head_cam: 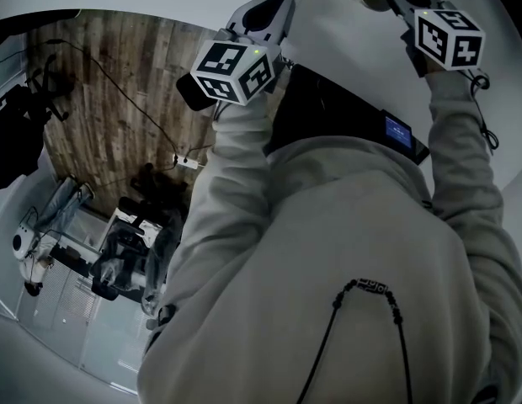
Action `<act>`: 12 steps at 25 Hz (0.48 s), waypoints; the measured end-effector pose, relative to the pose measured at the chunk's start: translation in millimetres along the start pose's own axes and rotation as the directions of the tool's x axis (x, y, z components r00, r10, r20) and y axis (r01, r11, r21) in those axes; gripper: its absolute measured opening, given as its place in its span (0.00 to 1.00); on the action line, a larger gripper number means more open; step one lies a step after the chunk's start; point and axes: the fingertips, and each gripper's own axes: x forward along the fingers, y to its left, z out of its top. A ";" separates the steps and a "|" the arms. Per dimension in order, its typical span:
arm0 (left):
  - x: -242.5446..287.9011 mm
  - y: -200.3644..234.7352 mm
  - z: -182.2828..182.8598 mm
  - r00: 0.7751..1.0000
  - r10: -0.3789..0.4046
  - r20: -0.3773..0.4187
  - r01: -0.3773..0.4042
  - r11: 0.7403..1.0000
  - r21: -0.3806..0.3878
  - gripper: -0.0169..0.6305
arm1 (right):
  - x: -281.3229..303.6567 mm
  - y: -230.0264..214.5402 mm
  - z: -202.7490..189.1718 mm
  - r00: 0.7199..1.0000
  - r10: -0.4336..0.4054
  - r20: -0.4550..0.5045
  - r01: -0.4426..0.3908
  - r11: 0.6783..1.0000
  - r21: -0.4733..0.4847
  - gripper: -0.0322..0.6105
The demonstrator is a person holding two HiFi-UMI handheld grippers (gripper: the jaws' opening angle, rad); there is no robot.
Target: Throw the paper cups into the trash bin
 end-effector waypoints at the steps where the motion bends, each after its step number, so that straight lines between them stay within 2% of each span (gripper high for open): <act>1: -1.6 -1.6 3.0 1.000 -0.001 0.006 0.001 1.000 0.007 0.03 | -2.9 1.0 1.4 1.000 0.001 0.007 -0.001 1.000 0.000 0.12; 6: -12.7 -16.9 13.4 0.999 -0.015 0.034 0.013 0.999 0.053 0.03 | -20.5 7.8 5.8 0.999 -0.008 0.047 0.008 1.000 -0.016 0.12; 12: -35.8 -30.7 70.1 0.996 -0.033 0.086 0.024 0.994 0.108 0.03 | -53.4 30.4 61.9 0.992 -0.025 0.123 0.030 0.999 -0.041 0.12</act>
